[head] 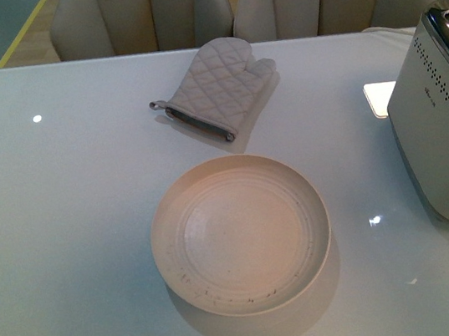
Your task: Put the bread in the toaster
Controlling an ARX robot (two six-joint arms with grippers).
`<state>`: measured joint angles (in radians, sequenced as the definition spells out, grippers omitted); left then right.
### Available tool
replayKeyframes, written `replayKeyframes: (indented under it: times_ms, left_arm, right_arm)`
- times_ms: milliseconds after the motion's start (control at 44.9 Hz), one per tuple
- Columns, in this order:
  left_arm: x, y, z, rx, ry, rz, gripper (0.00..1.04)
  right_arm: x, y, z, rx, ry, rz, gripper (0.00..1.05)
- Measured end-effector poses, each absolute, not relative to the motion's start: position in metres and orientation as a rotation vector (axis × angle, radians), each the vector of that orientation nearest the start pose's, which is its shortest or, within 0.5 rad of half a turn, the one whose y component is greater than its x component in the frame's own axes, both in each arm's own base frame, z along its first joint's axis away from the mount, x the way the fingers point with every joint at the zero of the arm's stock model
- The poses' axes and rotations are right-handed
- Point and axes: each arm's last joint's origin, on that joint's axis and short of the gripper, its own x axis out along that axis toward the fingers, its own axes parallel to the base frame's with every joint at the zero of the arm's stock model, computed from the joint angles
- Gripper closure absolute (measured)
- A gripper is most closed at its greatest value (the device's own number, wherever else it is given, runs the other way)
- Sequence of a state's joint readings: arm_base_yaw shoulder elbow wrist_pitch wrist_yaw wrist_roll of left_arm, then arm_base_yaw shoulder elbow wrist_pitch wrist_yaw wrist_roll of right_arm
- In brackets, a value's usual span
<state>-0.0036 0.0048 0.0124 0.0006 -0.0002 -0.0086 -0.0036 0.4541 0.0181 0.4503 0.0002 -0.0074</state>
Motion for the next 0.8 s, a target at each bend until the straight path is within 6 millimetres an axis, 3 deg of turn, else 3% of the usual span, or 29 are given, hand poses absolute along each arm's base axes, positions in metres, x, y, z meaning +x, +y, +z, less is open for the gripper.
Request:
replayKeyframes:
  times_ms: [802]
  left_arm:
    - [0.097,0.0,0.167,-0.009,-0.008,-0.003,0.07]
  right_arm:
    - [0.106,0.0,0.171,-0.007,-0.01,-0.005,1.03]
